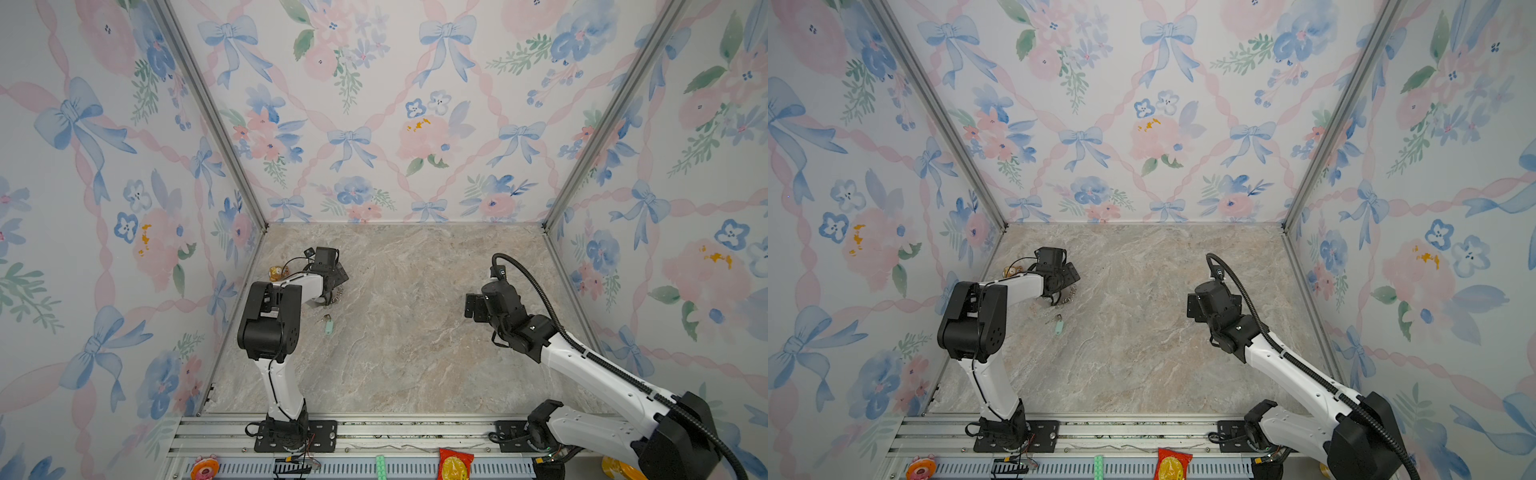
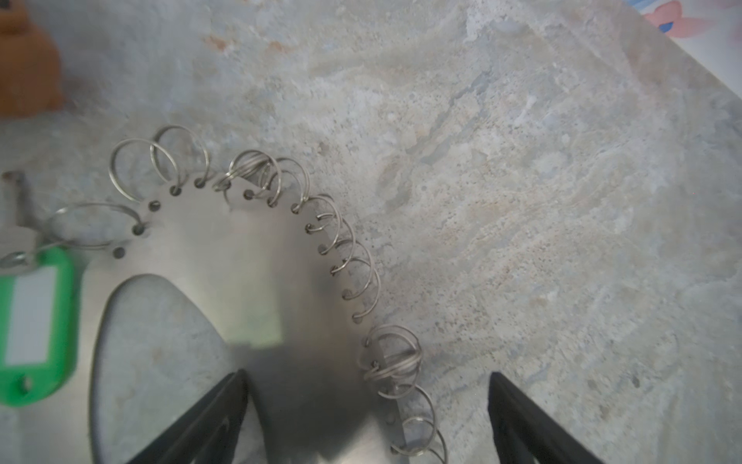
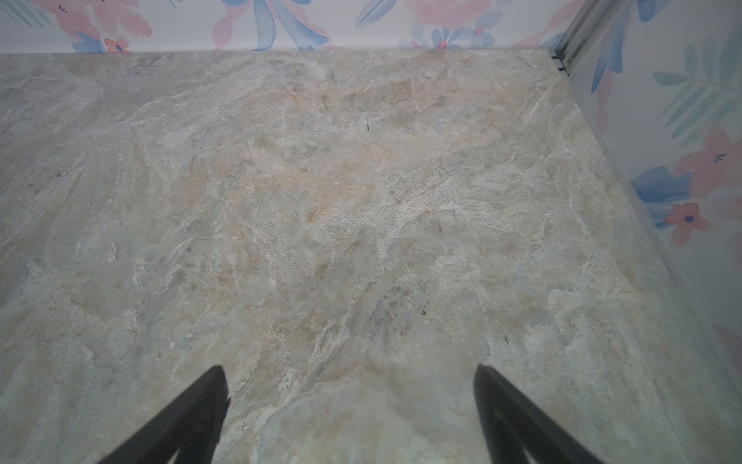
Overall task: Attach keys to a key ring
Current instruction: Move the keyring to the center of the table.
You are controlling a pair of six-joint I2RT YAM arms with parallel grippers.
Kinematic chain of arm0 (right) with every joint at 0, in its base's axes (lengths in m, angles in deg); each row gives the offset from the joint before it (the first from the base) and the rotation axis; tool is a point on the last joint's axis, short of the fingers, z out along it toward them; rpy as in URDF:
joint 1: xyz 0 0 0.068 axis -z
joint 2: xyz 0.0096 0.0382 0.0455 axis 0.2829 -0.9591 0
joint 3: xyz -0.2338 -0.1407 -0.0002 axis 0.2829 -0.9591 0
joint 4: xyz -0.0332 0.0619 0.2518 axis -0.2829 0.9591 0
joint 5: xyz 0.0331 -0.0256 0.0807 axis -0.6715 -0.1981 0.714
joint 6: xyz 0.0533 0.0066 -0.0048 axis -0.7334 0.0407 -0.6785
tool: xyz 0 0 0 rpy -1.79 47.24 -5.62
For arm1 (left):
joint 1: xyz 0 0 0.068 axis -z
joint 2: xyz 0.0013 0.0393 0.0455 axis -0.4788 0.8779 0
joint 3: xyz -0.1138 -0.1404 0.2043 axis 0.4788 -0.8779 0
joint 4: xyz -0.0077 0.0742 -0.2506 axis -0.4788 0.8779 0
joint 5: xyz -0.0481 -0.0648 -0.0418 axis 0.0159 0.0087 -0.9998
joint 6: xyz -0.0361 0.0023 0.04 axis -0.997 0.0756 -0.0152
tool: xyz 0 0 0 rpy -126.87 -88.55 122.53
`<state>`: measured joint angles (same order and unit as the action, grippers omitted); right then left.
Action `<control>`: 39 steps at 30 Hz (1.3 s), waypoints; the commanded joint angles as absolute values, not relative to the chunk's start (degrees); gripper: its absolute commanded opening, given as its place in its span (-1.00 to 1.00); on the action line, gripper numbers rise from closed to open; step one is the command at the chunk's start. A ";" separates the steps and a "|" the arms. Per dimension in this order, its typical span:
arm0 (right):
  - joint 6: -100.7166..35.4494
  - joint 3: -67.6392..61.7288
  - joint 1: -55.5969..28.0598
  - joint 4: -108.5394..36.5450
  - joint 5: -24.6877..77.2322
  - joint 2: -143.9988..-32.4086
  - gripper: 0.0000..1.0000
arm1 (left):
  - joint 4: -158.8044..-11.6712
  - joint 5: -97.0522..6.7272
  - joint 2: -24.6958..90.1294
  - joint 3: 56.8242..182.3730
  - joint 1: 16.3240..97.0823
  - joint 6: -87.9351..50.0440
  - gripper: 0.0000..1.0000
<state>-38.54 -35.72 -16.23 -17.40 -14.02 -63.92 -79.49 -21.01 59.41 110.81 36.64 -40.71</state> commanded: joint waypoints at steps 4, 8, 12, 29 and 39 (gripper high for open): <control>-45.13 -33.73 -9.90 -10.73 -13.84 -62.54 0.94 | -77.09 -23.85 62.63 112.29 43.83 -39.18 0.78; -47.59 -34.59 -3.55 -9.59 -8.28 -61.08 0.94 | -76.24 -23.82 64.01 113.64 50.49 -39.54 0.78; -48.16 -35.16 -0.08 -8.55 -6.39 -59.47 0.94 | -76.28 -23.37 64.44 114.08 57.49 -40.58 0.78; -48.33 -33.61 1.93 -7.19 -4.45 -59.56 0.94 | -76.22 -23.43 59.62 107.60 83.43 -45.48 0.78; -46.87 -30.63 0.98 -8.88 1.09 -67.32 0.94 | -76.33 -14.90 43.06 96.47 82.88 -48.70 0.80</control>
<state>-47.37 -32.64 1.34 -9.03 -1.04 -65.56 -77.61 -18.39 46.74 98.02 85.55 -46.26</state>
